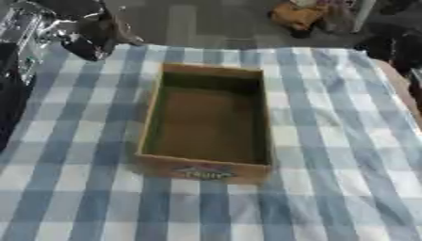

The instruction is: Pick up objects on the table and place them in the box.

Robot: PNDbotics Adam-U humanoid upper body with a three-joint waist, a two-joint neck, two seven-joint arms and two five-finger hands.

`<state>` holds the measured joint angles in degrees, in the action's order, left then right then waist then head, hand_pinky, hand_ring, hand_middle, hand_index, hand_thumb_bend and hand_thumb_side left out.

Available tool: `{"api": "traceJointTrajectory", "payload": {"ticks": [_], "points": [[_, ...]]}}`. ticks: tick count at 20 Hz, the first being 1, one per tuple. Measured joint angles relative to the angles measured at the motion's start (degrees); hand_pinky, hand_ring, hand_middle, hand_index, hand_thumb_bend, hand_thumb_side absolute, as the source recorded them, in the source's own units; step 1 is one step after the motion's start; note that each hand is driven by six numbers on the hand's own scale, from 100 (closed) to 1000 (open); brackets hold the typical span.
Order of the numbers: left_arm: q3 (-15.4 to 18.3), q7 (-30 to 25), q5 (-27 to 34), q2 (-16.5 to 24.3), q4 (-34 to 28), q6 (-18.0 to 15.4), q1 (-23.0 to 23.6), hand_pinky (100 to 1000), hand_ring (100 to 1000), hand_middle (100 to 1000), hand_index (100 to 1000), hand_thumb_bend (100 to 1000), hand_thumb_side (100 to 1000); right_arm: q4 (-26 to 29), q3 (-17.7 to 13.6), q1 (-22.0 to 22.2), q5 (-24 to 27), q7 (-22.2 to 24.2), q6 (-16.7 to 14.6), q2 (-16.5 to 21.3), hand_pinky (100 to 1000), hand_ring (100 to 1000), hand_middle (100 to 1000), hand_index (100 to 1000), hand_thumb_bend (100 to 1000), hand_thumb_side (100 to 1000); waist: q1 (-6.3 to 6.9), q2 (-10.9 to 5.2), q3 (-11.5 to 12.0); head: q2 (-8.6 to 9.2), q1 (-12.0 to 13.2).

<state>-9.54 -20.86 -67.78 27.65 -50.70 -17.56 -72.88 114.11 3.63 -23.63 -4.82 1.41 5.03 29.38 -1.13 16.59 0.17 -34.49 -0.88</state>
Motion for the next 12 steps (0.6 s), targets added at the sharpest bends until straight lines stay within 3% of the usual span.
{"api": "traceJointTrajectory", "payload": {"ticks": [7,12], "points": [[-4.45,-4.22,12.21,-0.50,-7.05,2.81,-0.02,483,477,263,331,100,247,0.00,0.38,-0.03,0.41,0.44,0.26,-0.48,893,856,707,891,563,1000,0.60,-1.52,0.06,-0.24,-0.28],[-7.74,-6.22,17.63,-1.11,-11.96,4.50,0.03,484,476,266,335,100,247,0.00,0.67,-0.29,0.60,0.74,0.17,-0.74,892,857,709,890,590,1000,0.98,-2.36,-0.19,-0.67,-0.61]]}}
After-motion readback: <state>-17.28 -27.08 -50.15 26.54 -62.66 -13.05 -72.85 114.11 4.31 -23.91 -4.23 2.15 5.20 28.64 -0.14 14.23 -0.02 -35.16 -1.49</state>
